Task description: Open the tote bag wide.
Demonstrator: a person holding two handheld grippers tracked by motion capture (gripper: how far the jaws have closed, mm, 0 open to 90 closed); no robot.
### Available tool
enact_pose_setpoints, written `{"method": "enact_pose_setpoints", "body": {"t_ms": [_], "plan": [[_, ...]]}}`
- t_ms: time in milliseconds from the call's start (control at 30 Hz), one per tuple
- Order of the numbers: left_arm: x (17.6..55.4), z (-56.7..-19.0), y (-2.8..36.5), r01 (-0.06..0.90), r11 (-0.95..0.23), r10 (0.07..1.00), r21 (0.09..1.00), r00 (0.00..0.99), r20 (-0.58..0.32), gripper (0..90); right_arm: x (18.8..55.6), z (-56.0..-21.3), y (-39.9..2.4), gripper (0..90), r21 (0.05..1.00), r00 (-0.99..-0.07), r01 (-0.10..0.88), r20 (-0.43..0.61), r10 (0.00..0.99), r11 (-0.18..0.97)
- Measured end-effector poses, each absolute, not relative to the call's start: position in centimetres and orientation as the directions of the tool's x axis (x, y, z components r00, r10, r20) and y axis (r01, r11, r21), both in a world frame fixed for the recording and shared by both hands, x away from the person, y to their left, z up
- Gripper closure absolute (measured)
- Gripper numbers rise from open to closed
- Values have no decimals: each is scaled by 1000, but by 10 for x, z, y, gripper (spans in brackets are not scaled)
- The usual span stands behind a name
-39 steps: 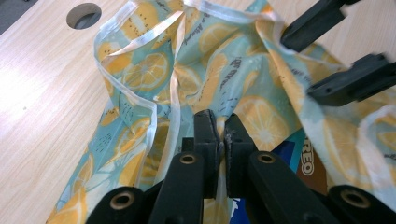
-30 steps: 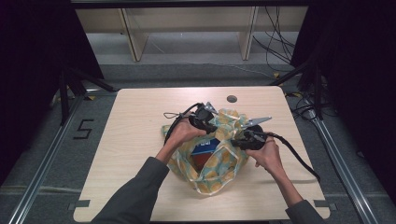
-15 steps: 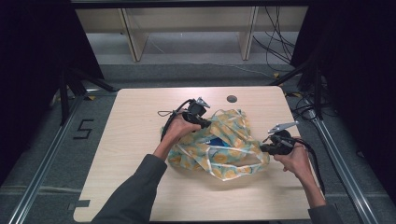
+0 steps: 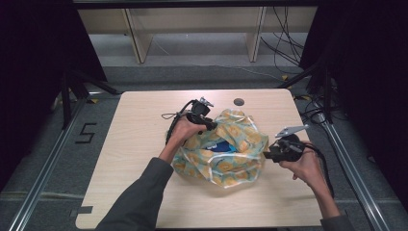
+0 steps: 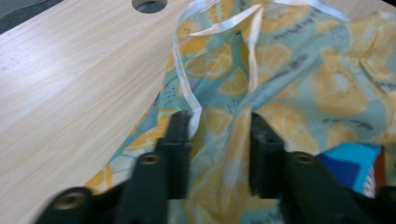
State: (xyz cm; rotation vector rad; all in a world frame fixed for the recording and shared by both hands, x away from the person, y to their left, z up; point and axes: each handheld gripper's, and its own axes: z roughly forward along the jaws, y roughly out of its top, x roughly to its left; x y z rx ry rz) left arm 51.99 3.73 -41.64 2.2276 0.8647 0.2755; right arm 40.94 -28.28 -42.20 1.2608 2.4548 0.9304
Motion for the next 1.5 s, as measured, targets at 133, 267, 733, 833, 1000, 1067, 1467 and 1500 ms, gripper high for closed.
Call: {"method": "enact_pose_setpoints", "body": {"t_ms": [133,267,733,833,1000,1067,1467,1500], "plan": [[499,-396,54,477,-492,678,729,735,-23,468,405,-389,-283,555,770,-654,528,101,749,357],[475,-380,69,421,-481,661,769,750,3,503,405,-374,-258,657,809,-721,440,62,690,388],[404,-431,61,338,-712,384,616,921,-62,833,485,-426,-150,900,580,-819,456,-24,573,675],[380,-444,65,314,-729,337,608,938,-80,842,513,-432,-153,900,563,-760,504,-70,646,654],[360,-466,77,330,-731,332,597,937,-110,841,537,-440,-156,900,537,-694,577,-75,716,616],[360,-469,81,353,-708,359,612,926,-119,836,540,-442,-155,900,518,-695,578,-91,713,630],[397,-428,85,387,-552,532,739,846,-45,717,494,-402,-175,899,634,-756,528,48,653,564],[403,-428,85,410,-547,550,730,833,-56,715,487,-400,-175,898,640,-758,531,66,649,555]]}}
